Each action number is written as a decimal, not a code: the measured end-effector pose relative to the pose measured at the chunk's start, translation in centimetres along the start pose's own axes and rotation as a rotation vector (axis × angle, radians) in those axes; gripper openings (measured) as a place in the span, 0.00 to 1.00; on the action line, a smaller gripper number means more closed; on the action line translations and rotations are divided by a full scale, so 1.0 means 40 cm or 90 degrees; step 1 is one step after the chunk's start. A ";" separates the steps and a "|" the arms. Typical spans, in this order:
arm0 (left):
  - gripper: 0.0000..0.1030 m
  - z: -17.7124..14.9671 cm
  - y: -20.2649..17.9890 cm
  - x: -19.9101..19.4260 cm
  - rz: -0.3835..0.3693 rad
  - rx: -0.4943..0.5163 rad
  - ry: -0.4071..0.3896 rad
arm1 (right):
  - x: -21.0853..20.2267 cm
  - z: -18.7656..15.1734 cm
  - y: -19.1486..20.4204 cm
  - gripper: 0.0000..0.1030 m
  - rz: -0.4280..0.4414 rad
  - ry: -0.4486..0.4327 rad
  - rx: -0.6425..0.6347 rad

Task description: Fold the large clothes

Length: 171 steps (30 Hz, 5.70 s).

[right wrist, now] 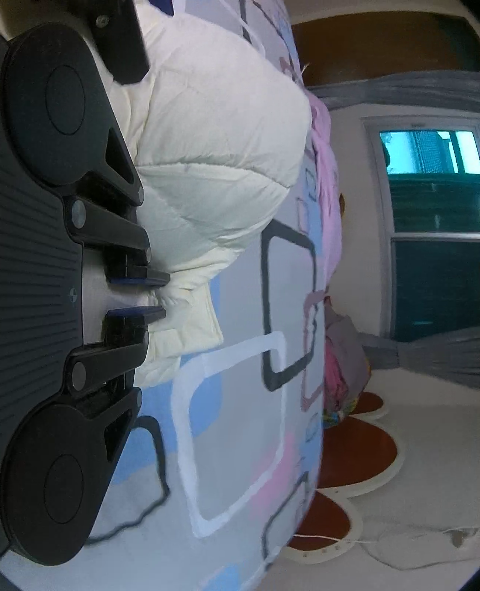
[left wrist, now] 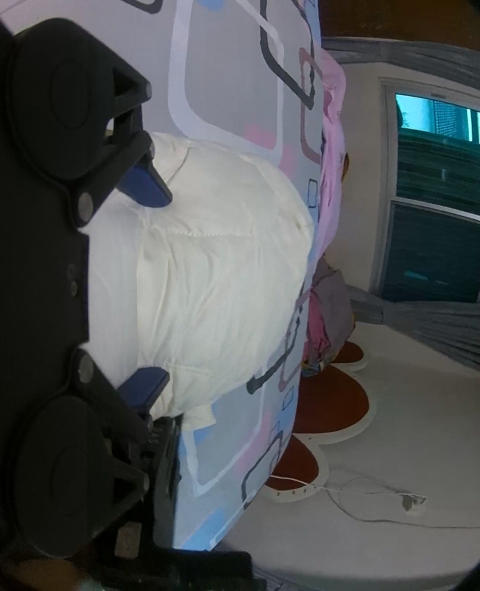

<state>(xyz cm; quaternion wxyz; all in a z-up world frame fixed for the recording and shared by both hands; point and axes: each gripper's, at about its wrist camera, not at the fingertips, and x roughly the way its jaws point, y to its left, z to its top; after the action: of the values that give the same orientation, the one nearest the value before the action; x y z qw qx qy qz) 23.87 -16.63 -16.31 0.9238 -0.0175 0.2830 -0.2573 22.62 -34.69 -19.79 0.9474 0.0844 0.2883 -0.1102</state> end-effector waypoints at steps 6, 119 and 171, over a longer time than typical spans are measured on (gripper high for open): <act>0.91 -0.020 -0.008 0.022 0.003 0.008 -0.022 | 0.039 -0.019 -0.019 0.10 -0.012 0.000 0.011; 0.79 0.168 1.121 -0.355 0.110 -0.045 0.083 | 0.006 0.092 0.887 0.44 0.295 0.112 0.259; 1.00 0.207 1.030 -0.520 0.177 -0.117 0.072 | -0.090 -0.022 1.067 0.44 0.160 0.016 0.009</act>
<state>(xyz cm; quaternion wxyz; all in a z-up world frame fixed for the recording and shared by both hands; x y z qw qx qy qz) 32.74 28.23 -6.01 0.9276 -0.0477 0.3567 -0.1005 30.24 7.14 -14.39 0.9494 0.1276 0.2868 0.0081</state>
